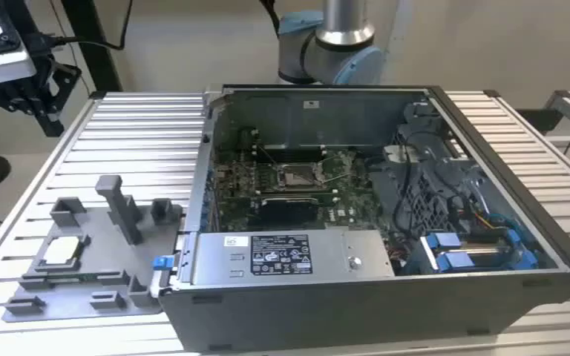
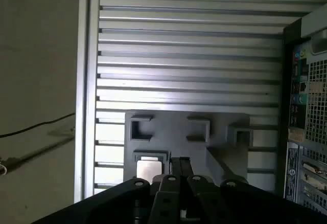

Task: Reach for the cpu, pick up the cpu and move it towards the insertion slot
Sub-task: 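Reach for the cpu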

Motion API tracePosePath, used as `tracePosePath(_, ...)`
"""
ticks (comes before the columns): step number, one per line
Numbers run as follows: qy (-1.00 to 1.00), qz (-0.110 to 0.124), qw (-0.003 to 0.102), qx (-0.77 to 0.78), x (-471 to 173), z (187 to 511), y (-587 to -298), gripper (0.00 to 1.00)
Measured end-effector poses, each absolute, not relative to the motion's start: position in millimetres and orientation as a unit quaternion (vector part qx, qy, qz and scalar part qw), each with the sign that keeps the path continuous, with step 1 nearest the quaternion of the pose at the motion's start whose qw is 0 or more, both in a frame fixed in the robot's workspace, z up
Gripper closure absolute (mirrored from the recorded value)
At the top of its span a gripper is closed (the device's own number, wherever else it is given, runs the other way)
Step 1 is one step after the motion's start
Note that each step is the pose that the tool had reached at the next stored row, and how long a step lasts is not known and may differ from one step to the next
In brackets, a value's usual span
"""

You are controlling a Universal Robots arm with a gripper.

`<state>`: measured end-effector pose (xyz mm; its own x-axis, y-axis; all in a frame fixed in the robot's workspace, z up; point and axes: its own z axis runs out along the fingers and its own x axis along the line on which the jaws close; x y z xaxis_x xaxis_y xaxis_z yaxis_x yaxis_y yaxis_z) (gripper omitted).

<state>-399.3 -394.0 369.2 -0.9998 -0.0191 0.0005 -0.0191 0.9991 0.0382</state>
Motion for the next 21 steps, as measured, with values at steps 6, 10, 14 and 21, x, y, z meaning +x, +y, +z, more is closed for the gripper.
tracePosePath(6,-1.0,-0.019,0.0,0.01,-399.3,369.2,-394.0,1.0)
tracePosePath(10,-1.0,-0.019,0.001,0.009,-399.4,369.3,-395.7,1.0)
tracePosePath(14,-1.0,-0.019,0.0,0.009,-399.7,368.5,-412.7,1.0)
tracePosePath(21,-1.0,-0.019,0.0,0.009,-422.2,363.7,-425.4,1.0)
